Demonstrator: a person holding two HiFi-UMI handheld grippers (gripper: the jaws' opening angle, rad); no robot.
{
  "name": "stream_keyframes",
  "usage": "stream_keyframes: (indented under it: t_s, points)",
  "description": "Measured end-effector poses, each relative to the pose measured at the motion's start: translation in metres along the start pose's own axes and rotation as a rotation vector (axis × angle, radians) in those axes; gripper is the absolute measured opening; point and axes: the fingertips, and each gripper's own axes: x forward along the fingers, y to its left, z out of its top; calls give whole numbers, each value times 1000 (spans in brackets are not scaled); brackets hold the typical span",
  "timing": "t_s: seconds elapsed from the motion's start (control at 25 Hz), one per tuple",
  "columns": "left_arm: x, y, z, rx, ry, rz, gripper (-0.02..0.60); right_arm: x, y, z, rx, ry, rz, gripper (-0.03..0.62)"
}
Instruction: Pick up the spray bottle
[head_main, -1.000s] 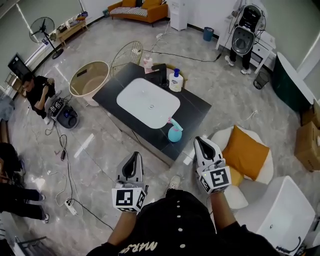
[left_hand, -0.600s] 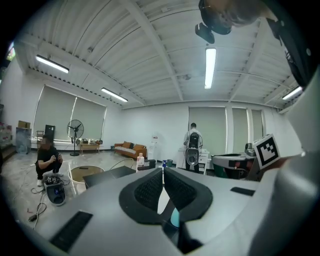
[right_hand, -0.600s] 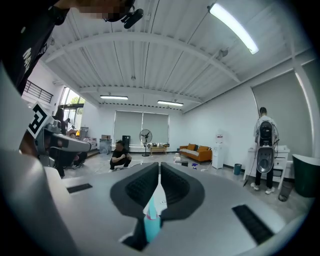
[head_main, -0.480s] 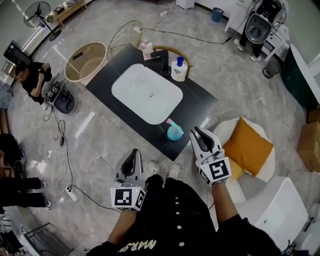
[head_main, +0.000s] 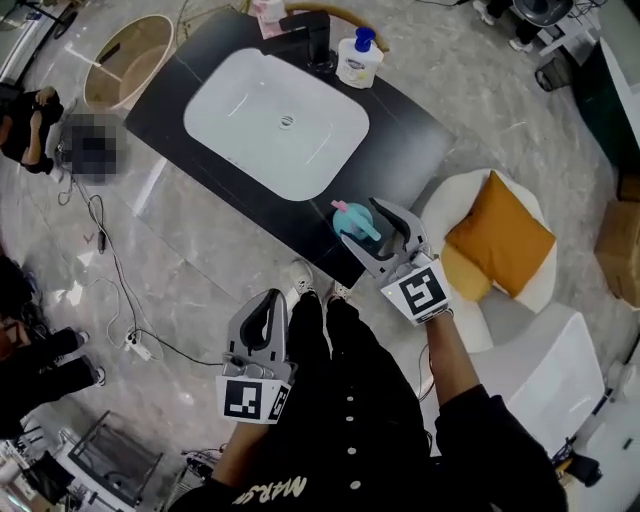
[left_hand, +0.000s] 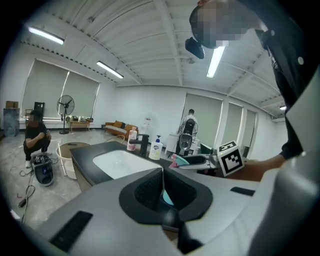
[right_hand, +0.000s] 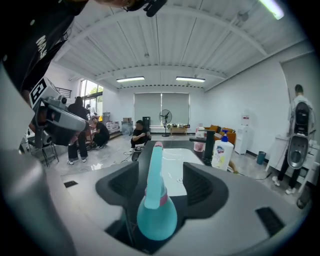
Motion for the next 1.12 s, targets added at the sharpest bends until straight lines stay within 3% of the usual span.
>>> stream_keyframes:
  t_s: [0.24, 0.28, 0.36, 0.48, 0.68, 1.12]
  points:
    - [11, 12, -53, -48, 101, 4, 17, 28, 6, -15, -63, -34, 96, 250]
    - [12, 13, -59, -52, 113, 6, 17, 31, 6, -17, -69, -35, 98, 233]
    - [14, 16, -67, -58, 128, 10, 17, 33, 6, -21, -77, -39, 93, 110]
    - [15, 19, -70, -59, 132, 15, 17, 36, 5, -22, -77, -36, 78, 97]
    - [21, 24, -51, -31, 87, 22, 17, 35, -10, 2, -18, -101, 14, 95]
    - [21, 20, 43, 37, -40, 1, 17, -21, -28, 97, 24, -168, -165, 95]
